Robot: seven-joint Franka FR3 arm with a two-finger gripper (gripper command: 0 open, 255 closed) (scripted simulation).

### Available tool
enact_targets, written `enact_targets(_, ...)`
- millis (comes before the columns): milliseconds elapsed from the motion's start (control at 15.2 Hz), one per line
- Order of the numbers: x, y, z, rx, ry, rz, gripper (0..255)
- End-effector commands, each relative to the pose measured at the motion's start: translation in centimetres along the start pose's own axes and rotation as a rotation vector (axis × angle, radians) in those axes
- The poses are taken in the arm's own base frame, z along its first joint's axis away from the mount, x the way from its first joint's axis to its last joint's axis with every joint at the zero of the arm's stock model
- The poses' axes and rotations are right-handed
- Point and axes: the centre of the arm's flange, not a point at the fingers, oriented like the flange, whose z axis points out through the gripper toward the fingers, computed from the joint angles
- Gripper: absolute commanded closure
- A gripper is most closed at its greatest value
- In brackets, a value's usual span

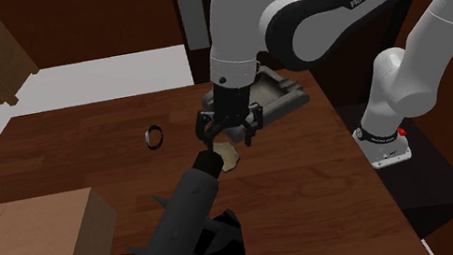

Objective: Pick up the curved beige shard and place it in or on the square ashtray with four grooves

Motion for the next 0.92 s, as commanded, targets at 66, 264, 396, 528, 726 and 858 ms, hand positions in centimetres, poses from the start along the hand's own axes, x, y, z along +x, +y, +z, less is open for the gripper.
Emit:
enact_targets(66, 0.13, 0.00, 0.71, 0.001, 0.000, 0.000, 0)
enact_targets(264, 0.13, 0.00, 0.71, 0.001, 0.000, 0.000, 0)
enact_targets(396, 0.13, 0.00, 0.71, 0.001, 0.000, 0.000, 0)
enact_targets(528, 0.13, 0.00, 0.70, 0.001, 0.000, 0.000, 255)
enact_targets(726, 0.13, 0.00, 0.70, 0.001, 0.000, 0.000, 255)
enact_targets(858, 0.11, -0.04, 0.73, 0.001, 0.000, 0.000, 255)
